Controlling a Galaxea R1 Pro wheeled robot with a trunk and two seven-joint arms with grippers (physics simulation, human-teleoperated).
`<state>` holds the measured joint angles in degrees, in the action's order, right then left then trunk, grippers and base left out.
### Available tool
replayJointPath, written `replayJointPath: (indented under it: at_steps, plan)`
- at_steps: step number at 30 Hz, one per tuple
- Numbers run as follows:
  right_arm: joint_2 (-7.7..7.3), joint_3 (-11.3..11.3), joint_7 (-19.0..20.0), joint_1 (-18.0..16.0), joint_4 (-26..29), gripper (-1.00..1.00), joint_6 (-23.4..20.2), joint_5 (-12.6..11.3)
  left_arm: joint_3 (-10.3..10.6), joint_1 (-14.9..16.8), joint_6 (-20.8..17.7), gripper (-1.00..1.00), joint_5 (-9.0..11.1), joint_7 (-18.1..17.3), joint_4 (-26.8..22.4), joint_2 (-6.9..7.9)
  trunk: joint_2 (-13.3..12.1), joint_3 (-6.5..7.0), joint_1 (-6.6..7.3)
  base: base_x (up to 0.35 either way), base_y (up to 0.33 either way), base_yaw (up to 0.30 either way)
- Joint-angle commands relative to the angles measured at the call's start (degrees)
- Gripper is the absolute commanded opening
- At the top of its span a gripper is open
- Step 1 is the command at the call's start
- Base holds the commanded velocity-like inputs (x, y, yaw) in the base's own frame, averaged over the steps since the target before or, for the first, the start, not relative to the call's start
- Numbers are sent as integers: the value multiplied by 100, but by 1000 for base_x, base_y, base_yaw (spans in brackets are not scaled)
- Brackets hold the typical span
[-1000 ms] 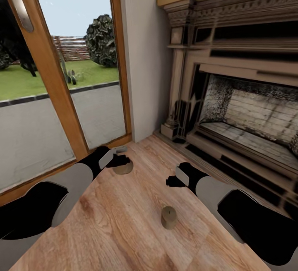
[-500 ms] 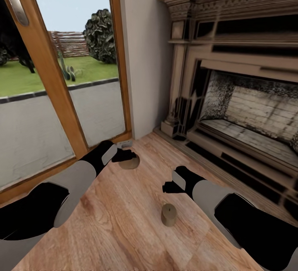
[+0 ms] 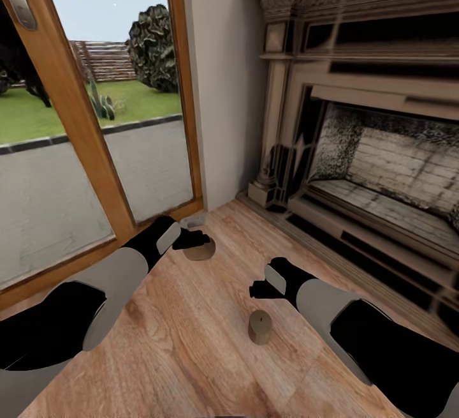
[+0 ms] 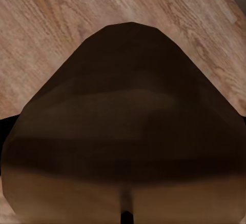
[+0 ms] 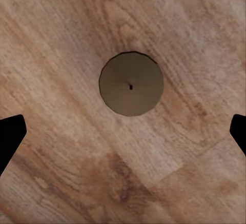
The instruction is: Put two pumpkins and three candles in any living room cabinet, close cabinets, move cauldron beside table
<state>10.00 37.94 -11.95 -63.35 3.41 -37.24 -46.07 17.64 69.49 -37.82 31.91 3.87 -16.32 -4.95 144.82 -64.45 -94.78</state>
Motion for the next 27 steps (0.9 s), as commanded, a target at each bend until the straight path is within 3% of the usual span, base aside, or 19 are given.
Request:
replayJointPath:
  at_steps: [1, 22, 27]
  plan:
    - [0, 28, -45, -3, 9, 100, -15, -54, 38, 3, -17, -100, 60, 46, -6, 3, 2, -15, 2, 0, 0, 0]
    - [0, 31, -44, -2, 2, 100, -11, -51, 38, 3, -6, -100, 60, 61, -3, -16, 2, -210, 2, 2, 0, 0]
    - [0, 30, -42, -2, 2, 100, -11, -51, 38, 3, -6, -100, 59, 64, -3, -23, 2, -257, 2, 179, 0, 0]
